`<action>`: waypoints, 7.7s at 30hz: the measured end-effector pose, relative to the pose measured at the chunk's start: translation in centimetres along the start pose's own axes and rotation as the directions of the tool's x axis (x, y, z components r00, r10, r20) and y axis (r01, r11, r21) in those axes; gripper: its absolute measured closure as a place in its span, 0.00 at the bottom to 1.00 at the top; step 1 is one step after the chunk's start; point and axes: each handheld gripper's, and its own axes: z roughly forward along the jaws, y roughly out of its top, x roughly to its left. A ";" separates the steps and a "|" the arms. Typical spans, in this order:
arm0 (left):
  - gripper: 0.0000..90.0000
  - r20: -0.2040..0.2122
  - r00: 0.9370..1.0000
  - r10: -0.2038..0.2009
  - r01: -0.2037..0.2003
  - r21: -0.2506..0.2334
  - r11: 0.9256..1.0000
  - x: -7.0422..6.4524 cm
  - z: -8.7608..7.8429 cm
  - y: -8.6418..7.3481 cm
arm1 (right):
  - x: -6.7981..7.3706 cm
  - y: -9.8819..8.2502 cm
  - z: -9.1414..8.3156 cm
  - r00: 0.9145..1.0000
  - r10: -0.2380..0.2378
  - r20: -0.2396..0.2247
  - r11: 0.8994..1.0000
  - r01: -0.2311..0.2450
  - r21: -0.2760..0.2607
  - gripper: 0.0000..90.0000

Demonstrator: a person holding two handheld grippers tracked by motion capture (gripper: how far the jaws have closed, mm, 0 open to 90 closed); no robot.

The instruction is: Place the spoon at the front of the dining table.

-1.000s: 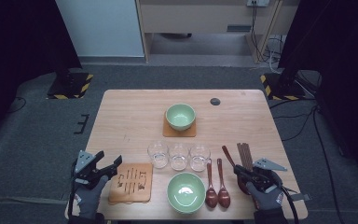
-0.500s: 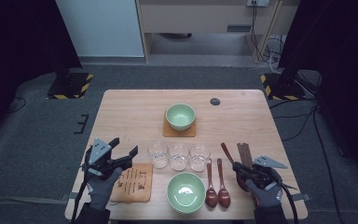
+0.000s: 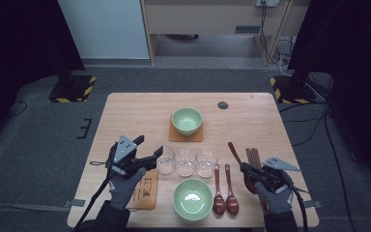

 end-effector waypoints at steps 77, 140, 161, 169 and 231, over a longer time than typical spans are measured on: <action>0.38 0.288 0.957 -0.041 0.027 0.051 0.998 -9.6 11.0 3.8 | 3.3 3.2 -1.5 0.988 -0.109 -0.110 0.986 0.093 -0.139 0.91; 0.77 0.407 0.906 -0.118 0.094 0.078 0.993 -11.6 11.4 3.5 | 4.7 3.7 -1.7 0.976 -0.151 -0.154 0.977 0.124 -0.174 0.91; 0.93 0.502 0.841 -0.204 0.199 0.063 0.978 -11.8 11.5 3.5 | 4.8 3.7 -1.6 0.976 -0.158 -0.147 0.975 0.130 -0.182 0.91; 0.93 0.477 0.864 -0.160 0.161 0.040 0.986 -11.6 11.1 3.8 | 4.6 3.8 -1.9 0.980 -0.140 -0.145 0.973 0.109 -0.203 0.84; 0.93 0.217 0.970 -0.105 0.142 -0.162 0.977 1.0 10.4 10.7 | -10.1 -2.7 0.8 0.896 -0.055 0.440 0.986 -0.021 0.165 0.34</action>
